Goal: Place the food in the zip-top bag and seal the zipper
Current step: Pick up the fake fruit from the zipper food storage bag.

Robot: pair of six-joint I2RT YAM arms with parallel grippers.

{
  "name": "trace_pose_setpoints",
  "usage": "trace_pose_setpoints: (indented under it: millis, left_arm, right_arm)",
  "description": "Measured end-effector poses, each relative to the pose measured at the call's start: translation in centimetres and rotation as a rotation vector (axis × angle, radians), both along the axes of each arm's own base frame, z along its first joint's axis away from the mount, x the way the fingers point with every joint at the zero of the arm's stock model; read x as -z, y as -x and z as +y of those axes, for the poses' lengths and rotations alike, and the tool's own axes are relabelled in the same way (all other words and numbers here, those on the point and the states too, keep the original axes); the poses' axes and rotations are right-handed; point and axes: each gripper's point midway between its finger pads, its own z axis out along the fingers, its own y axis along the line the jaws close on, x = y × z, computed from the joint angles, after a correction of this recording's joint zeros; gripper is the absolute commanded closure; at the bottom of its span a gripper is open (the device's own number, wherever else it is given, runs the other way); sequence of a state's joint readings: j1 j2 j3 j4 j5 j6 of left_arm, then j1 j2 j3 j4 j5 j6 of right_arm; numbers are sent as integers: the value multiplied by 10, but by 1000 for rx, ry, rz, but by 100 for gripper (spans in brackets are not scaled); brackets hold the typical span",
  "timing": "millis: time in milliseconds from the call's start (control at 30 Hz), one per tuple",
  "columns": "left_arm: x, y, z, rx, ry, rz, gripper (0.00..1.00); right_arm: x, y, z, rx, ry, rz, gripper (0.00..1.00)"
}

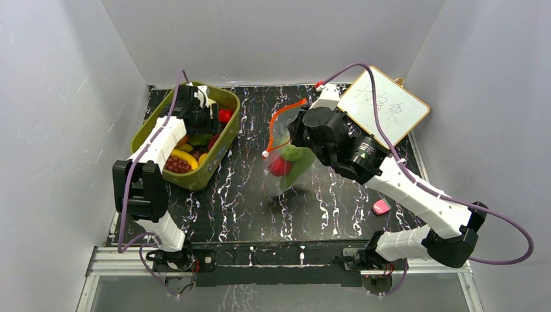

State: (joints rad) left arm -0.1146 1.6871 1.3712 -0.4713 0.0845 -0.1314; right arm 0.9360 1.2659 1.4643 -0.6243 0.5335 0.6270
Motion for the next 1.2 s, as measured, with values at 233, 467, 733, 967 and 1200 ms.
trace_pose_setpoints:
  millis: [233, 467, 733, 967, 1200]
  left_arm:
    - [-24, -22, -6, 12, 28, -70, 39]
    - [-51, -50, -9, 10, 39, -154, 39]
    - [-20, -56, -12, 15, 43, -79, 42]
    - [-4, -55, -11, 9, 34, -32, 39]
    - [1, -53, -10, 10, 27, -13, 39]
  right_arm:
    - [11, -6, 4, 10, 39, 15, 100]
    - [20, -11, 13, -18, 88, 19, 100]
    - [28, -7, 10, -50, 102, -16, 100]
    - [29, 2, 0, -94, 135, -46, 100]
    - [31, 13, -16, -106, 110, -117, 100]
